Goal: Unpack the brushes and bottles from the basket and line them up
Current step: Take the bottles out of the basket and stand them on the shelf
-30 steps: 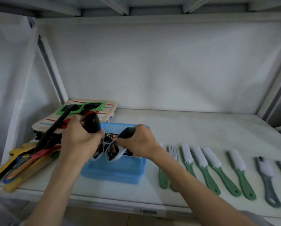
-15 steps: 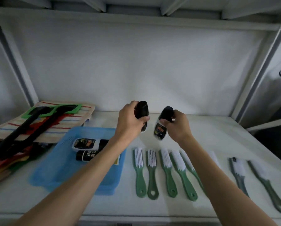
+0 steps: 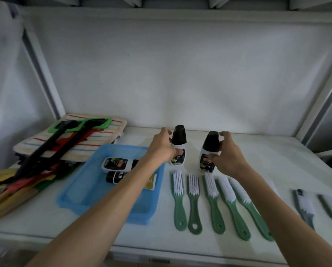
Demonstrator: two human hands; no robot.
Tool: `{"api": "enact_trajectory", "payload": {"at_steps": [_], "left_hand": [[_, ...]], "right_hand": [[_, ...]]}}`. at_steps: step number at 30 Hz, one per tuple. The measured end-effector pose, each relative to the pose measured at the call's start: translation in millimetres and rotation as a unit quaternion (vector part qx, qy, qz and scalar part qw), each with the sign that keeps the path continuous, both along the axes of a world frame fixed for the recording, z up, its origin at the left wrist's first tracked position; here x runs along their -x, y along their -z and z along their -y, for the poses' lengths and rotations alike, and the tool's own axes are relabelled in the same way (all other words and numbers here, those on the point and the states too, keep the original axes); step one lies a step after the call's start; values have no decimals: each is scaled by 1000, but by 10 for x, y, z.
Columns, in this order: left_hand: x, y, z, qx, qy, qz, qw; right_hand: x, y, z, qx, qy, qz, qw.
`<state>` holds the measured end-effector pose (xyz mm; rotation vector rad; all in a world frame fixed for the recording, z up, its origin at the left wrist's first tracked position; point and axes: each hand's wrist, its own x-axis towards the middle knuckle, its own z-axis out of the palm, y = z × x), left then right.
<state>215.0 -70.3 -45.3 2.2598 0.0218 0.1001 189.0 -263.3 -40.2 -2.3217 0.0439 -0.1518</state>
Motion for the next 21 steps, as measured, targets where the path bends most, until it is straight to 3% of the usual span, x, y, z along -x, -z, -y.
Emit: {"api": "enact_trajectory", "payload": {"at_steps": [2,4,6,7,9,12,14,17,21], "left_hand": [[48,-84,-139,-11,30,-26,999],[95,-204,-373,-53,9,-7,999],[152,-318,-676,-116,-45,22,992],[183,-345,-837,-145,-60,7,988],[272,-353,-1104,-220,-54,-104,968],[379,-314,-1311,-345,5,-278,896],[419,-296,-1324,-363,27,-307,879],[418,-237,-1282,-317,38,-320,892],[384,-147,-1275,-380,66,-352,853]], "right_hand": [[75,-60,-39,8,32,52,998],[208,-139,-145,-29,57,189,980],[364,-225,-345,-66,17,291,954],[424,-246,-470,-74,-29,297,952],[477,-223,-759,-55,-139,237,960],[347,-63,-1226,26,-252,129,959],[197,34,-1510,115,-260,64,957],[52,144,-1798,245,-251,-21,936],[-1,200,-1993,334,-238,-68,909]]}}
